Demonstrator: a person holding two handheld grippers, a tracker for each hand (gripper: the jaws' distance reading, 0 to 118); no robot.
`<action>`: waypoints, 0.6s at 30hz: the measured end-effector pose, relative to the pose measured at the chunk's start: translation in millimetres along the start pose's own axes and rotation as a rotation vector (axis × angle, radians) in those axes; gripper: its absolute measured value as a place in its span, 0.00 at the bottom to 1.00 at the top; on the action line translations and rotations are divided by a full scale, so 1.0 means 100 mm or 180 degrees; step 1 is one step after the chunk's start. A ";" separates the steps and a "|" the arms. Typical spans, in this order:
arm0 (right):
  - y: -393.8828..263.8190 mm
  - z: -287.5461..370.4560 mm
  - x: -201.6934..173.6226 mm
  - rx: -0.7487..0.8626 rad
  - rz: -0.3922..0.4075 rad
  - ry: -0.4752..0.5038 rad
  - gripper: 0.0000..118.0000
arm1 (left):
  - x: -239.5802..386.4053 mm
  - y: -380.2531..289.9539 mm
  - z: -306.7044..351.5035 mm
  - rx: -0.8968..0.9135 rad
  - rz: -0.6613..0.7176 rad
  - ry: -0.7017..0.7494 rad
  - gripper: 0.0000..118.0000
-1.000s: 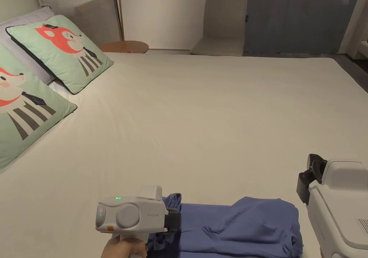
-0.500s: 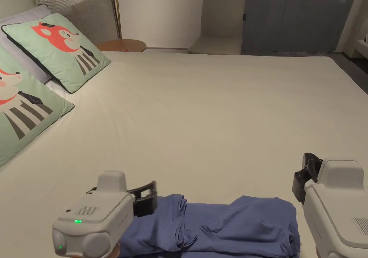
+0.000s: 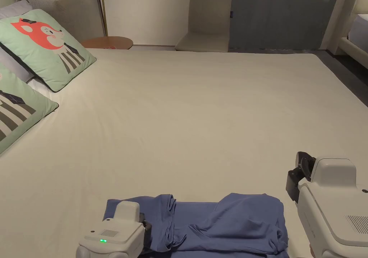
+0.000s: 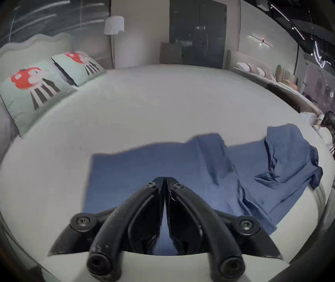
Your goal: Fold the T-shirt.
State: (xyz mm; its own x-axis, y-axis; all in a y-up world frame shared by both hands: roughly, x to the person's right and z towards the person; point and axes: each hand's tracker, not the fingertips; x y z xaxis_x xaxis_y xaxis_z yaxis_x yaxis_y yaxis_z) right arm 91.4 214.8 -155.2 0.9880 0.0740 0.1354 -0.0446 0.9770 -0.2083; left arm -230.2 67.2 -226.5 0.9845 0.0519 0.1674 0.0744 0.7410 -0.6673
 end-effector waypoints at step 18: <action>-0.02 0.03 0.15 -0.0032 -0.0010 -0.0125 0.01 | 0.24 0.19 0.18 0.0308 0.0164 -0.0585 0.00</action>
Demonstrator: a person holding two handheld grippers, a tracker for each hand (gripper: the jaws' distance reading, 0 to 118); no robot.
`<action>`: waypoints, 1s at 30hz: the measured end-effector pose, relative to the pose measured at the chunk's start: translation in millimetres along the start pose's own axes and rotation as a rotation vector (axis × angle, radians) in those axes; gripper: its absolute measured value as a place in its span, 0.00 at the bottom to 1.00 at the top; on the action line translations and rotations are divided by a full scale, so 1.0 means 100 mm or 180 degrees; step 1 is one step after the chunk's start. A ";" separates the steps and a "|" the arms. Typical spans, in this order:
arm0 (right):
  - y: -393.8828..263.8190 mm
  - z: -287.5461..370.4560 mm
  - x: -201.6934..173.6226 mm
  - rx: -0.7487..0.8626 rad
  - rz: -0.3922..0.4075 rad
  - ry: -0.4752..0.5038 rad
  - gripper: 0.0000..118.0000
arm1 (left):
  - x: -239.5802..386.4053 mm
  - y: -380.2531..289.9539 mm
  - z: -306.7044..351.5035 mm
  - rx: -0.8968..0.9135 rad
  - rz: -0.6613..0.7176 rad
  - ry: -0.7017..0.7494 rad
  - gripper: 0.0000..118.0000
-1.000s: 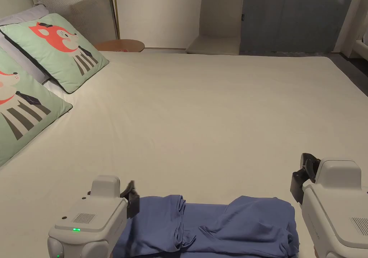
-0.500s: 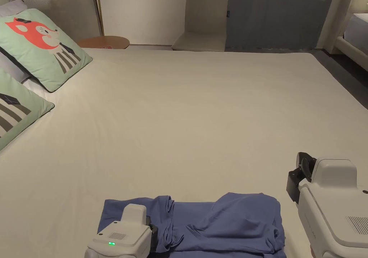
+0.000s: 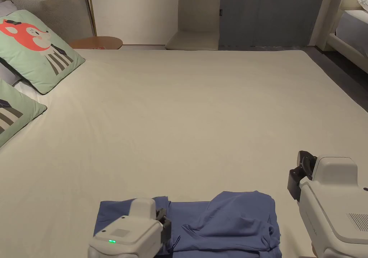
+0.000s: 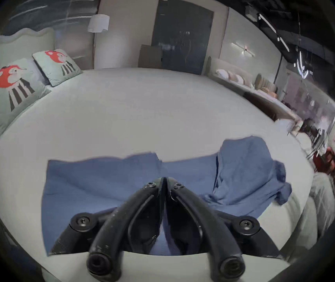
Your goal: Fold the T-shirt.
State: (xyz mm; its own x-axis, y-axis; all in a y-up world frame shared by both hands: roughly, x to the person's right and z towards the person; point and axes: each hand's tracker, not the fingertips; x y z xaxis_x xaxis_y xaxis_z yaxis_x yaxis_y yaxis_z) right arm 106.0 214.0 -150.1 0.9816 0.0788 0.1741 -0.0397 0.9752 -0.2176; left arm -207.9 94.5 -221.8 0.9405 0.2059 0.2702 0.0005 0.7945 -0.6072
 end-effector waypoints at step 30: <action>0.03 -0.12 -0.34 -0.0134 0.0210 0.0123 0.01 | -1.94 -0.13 0.06 -0.0793 0.1963 -0.0960 0.15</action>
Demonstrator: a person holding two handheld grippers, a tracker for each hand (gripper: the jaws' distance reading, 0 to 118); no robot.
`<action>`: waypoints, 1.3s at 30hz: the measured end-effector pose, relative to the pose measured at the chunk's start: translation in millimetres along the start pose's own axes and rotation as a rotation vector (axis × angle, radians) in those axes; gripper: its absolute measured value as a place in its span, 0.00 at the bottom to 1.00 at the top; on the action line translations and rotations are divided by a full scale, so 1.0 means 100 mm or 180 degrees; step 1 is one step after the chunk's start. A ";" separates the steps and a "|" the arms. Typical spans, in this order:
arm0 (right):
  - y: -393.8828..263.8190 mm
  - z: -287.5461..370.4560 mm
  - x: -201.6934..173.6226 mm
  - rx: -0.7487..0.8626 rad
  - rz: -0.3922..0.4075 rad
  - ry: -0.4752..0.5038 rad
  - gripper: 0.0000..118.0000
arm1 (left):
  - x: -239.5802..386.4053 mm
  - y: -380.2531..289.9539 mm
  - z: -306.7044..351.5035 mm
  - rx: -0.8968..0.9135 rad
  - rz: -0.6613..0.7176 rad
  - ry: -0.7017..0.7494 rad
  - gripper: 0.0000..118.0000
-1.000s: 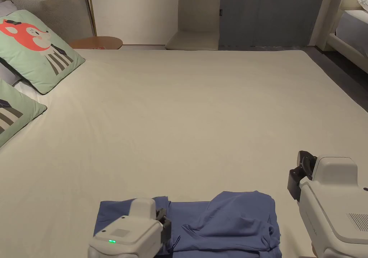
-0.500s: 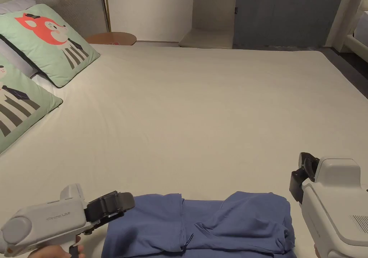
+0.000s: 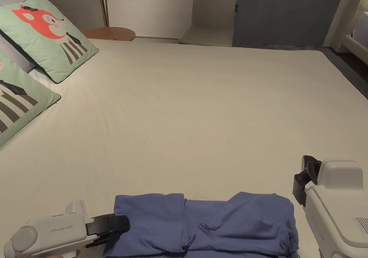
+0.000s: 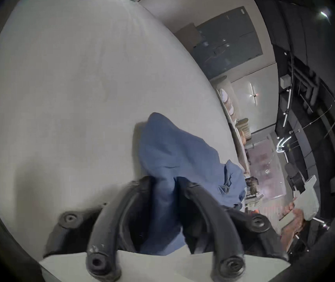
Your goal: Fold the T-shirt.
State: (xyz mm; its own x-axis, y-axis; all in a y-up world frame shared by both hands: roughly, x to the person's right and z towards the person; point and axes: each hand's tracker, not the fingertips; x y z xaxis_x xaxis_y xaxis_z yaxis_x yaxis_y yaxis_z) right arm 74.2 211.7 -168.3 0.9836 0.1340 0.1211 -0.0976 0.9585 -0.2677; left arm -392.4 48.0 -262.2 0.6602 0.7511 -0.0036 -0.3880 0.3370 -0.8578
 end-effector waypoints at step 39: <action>-0.08 0.15 0.35 0.0090 -0.0244 -0.0030 0.01 | 2.39 -0.60 -0.93 -0.0490 -0.2274 0.0992 0.10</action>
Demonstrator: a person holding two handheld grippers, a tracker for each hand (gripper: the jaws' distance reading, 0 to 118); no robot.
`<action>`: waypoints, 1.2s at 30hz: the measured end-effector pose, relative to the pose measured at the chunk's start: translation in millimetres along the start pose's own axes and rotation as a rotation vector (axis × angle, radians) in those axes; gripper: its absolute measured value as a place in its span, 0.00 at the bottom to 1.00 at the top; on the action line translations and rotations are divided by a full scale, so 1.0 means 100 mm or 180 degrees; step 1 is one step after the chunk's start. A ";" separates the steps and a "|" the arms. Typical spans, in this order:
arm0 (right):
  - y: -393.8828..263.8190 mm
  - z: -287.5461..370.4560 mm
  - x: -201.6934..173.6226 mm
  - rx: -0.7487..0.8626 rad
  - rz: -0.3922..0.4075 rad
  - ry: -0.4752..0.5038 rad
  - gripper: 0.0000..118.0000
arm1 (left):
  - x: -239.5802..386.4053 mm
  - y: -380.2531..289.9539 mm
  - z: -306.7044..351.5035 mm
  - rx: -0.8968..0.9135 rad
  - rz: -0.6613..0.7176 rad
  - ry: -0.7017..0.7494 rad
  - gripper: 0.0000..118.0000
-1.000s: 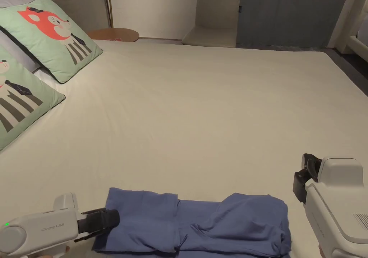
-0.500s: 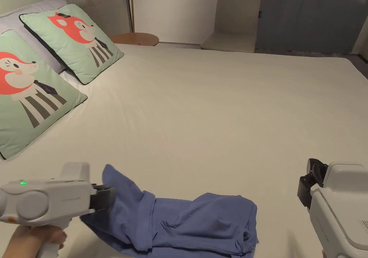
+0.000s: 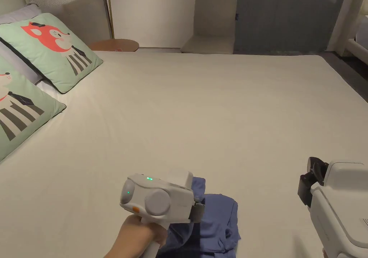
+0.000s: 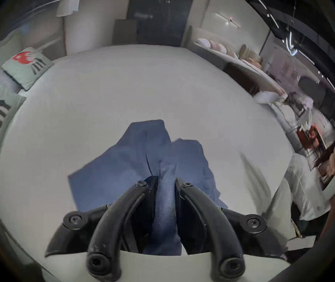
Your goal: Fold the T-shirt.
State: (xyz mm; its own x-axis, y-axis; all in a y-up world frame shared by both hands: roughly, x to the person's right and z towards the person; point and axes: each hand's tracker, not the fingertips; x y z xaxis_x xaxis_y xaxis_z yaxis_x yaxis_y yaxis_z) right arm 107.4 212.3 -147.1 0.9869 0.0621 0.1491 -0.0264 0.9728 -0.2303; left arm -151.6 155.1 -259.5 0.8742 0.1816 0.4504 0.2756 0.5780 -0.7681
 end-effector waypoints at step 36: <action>-0.02 0.01 0.02 -0.0049 -0.0049 0.0036 0.01 | -0.26 -0.74 -0.23 0.1285 0.0423 0.0656 0.00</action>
State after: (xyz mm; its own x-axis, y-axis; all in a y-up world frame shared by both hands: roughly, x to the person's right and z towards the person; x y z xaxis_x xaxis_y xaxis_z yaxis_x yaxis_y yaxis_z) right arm 109.0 210.3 -145.3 0.9889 0.0444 0.1420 -0.0087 0.9700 -0.2429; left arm -185.8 88.9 -224.8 0.9637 0.1368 0.2291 0.0143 0.8310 -0.5560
